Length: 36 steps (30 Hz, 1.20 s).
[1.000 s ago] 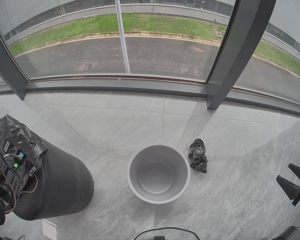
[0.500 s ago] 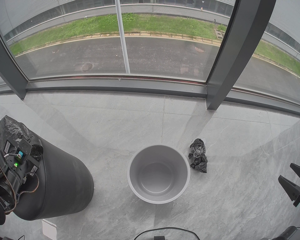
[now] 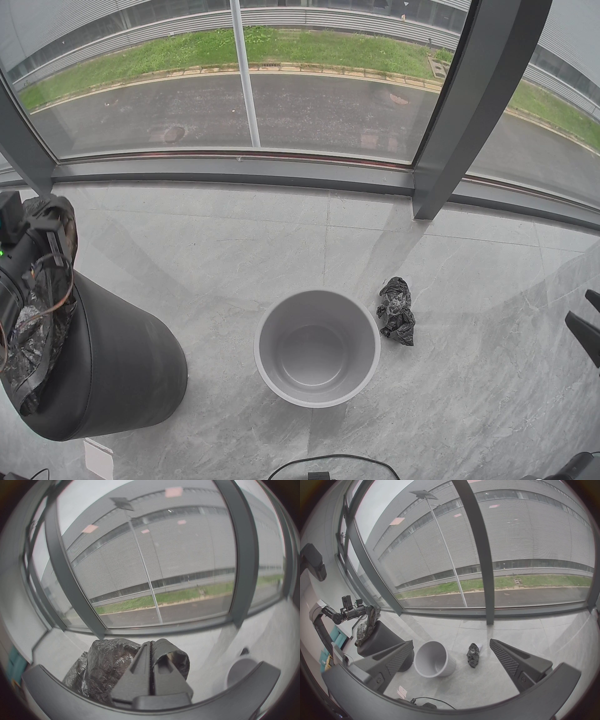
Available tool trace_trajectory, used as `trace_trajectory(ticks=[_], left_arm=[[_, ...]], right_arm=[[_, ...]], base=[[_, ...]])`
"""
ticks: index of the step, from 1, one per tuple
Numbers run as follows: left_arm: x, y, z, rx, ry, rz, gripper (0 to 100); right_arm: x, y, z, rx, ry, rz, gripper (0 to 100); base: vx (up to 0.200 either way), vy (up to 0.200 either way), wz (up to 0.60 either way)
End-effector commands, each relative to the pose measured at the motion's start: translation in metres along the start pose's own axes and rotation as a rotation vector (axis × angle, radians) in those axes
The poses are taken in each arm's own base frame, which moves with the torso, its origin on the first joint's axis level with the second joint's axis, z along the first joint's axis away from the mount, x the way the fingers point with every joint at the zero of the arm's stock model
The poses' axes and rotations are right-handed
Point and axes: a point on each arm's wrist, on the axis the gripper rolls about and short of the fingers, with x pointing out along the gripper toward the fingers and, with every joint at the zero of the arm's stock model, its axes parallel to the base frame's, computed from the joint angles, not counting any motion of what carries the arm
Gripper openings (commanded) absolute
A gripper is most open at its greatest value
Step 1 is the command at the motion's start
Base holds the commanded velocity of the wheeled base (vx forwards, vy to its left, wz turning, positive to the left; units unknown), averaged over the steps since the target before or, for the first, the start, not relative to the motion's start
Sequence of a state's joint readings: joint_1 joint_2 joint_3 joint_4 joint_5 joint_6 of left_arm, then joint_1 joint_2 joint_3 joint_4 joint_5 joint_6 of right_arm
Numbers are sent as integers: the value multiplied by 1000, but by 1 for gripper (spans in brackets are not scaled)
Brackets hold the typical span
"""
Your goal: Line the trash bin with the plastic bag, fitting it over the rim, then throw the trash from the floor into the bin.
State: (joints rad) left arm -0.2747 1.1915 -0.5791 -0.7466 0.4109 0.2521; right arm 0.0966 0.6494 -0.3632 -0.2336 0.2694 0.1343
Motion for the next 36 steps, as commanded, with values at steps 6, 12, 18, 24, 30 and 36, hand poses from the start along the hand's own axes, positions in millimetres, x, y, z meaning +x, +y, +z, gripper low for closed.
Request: trace_trajectory(ticks=[6,12,18,24,30,36], left_arm=[[5,-3,59,-459,-160,-69,0],[6,-7,75,-667,-133,-120,0],[-6,-27,103,-928,-8,-329,0],[-15,-32,140,-1085,25,-473,0],[-16,-32,157,-1096,35,-511,0],[-15,-42,155,-1079,73,-536,0]], right_arm=[[79,17,19,-7,62,230,100],[105,32,12,-15,72,247,100],[140,53,3,-24,68,263,100],[153,70,5,-30,60,250,0],[153,75,4,-29,66,269,0],[152,77,8,-29,42,225,0]], base=[[0,0,0],[0,0,0],[0,0,0],[0,0,0],[0,0,0],[0,0,0]])
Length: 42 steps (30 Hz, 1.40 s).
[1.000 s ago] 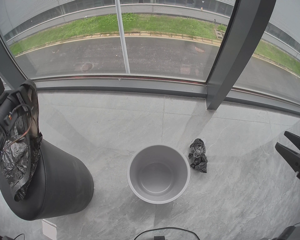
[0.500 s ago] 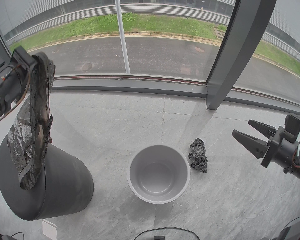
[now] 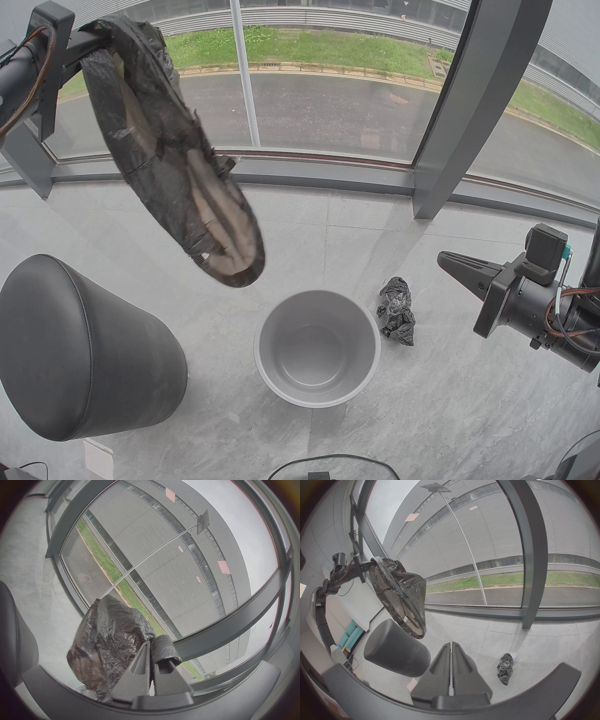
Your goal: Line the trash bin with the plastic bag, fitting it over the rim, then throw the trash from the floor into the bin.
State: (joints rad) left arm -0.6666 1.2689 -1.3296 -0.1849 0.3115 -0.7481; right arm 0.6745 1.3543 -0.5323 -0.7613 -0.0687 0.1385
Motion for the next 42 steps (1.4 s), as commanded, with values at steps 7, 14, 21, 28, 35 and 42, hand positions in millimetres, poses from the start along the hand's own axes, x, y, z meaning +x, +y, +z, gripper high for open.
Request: trace_trajectory(ticks=[7,14,21,28,35,42], left_arm=[[2,-7,-19,-18,118,-71,0],[-4,-10,-29,-60,185,-80,0],[-6,-13,-30,-100,199,-90,0],[-7,-13,-33,-169,225,-73,0],[-8,-11,-35,-190,231,-35,0],[-20,-17,-31,-246,255,-70,0]], right_arm=[[8,13,-7,-8,26,-1,100],[42,35,-38,-27,120,75,100],[84,62,-70,-39,100,88,100],[90,93,-77,-49,88,135,100],[103,102,-80,-59,79,101,100],[123,106,-85,-94,74,91,100]], base=[[0,0,0],[0,0,0],[0,0,0],[0,0,0],[0,0,0],[0,0,0]])
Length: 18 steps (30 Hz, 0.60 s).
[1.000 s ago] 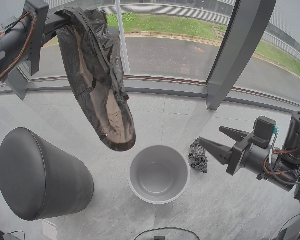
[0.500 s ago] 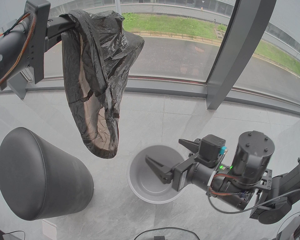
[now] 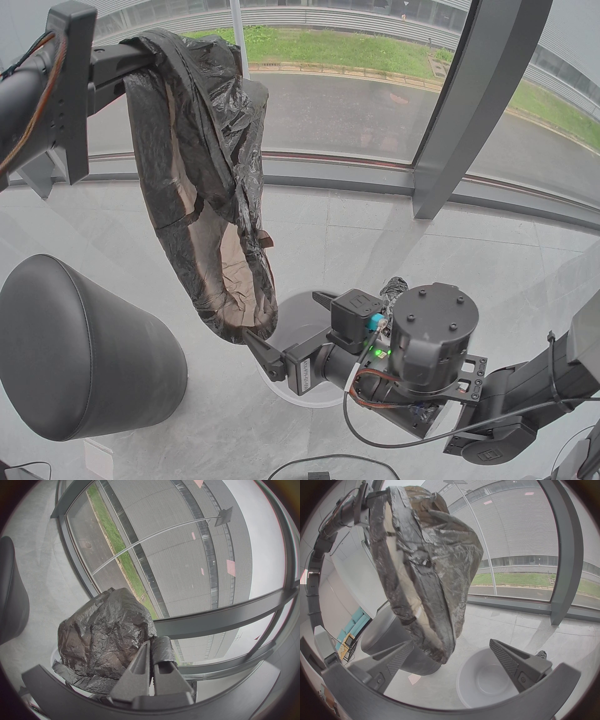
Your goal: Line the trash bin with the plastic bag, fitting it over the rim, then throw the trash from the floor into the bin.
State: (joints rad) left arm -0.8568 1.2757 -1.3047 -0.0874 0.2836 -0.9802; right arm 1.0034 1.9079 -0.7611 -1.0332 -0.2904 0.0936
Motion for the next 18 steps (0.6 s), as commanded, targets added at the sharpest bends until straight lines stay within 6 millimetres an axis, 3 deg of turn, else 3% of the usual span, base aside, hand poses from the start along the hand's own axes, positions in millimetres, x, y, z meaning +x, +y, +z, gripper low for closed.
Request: trace_trajectory(ticks=[1,5,7,9,18], left_arm=[[-12,-7,2,-18,9,-39,0],[-18,-8,5,-20,7,-48,0],[-24,-7,6,-21,8,-49,0],[-27,-5,7,-20,10,-46,0],[-34,-5,9,-23,9,-56,0]], right_arm=[[18,2,-11,-14,21,-11,100],[35,3,-20,-45,24,-41,100],[58,1,-23,-57,-2,-115,100],[66,3,-20,-52,-17,-128,100],[72,5,-16,-95,-39,-135,100]], base=[[0,0,0],[0,0,0],[0,0,0],[0,0,0],[0,0,0]])
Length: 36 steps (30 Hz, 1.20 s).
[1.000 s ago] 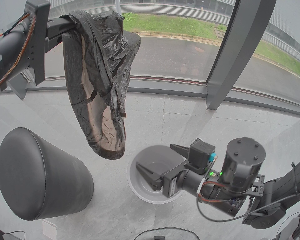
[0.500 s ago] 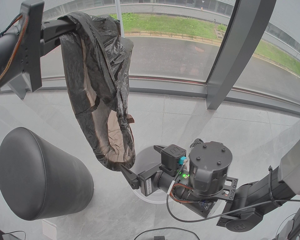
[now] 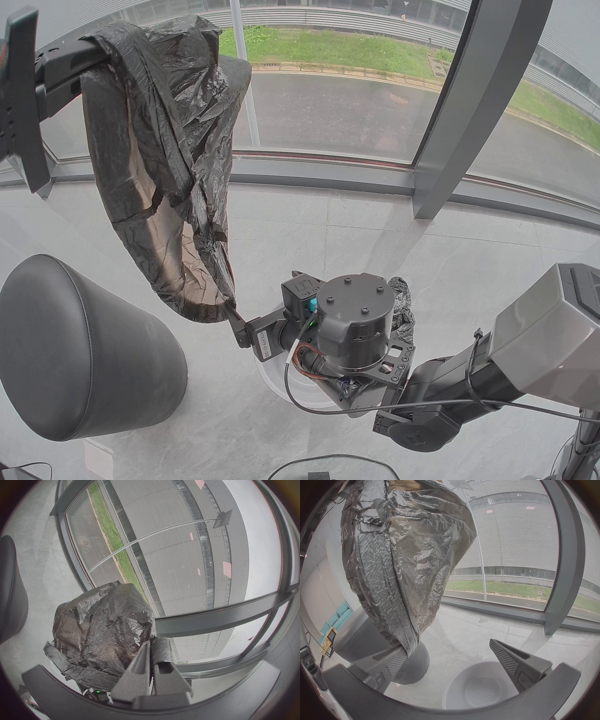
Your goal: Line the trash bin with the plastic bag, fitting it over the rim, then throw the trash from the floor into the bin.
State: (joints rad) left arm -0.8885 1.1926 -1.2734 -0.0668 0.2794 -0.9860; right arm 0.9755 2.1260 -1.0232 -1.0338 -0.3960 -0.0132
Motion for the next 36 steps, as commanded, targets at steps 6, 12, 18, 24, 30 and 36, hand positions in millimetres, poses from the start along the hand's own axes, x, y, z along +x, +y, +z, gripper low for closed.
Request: trace_trajectory(ticks=[6,12,18,24,30,36], left_arm=[[-2,0,1,0,1,-6,0],[3,1,-2,3,18,-3,0],[5,3,-4,4,25,5,0],[4,3,-4,4,25,5,0],[3,2,-3,3,22,0,0],[0,2,-2,1,20,-6,0]], right_arm=[[0,10,-1,-3,-5,20,100],[-8,21,3,1,-18,52,100],[-9,22,8,4,-32,46,100],[-2,12,6,6,-28,15,100],[0,9,6,11,-30,6,0],[3,3,7,13,-32,-11,0]], base=[[0,0,0],[0,0,0],[0,0,0],[0,0,0],[0,0,0],[0,0,0]])
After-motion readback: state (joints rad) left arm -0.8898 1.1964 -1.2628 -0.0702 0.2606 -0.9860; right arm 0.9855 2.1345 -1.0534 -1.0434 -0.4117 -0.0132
